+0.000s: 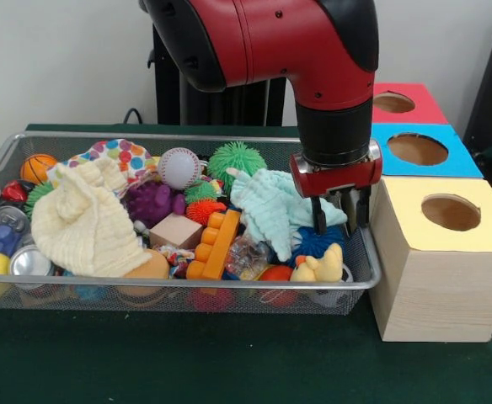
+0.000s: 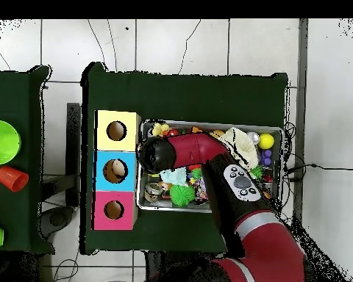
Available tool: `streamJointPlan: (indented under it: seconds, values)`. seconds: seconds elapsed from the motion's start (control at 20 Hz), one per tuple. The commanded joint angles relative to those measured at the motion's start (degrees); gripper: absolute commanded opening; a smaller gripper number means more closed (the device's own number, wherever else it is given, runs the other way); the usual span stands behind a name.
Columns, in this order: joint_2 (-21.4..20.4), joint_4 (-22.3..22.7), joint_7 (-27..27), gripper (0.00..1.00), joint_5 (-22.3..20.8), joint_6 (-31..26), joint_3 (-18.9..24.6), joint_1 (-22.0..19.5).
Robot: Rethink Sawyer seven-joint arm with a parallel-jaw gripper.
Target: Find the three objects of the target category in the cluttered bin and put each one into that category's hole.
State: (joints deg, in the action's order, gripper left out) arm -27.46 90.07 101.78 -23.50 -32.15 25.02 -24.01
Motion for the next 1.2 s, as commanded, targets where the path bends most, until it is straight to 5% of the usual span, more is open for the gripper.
streamJointPlan:
  seconds: [0.05, 0.45, 1.2]
  values:
    - [7.55, -6.49, 3.66, 1.00, -2.74, 4.51, -3.36, 1.03]
    - [6.14, -1.69, 3.44, 1.00, -5.01, 5.11, -6.28, 0.93]
    - [10.95, 0.71, 5.04, 1.00, -8.62, 15.04, -10.35, -0.54]
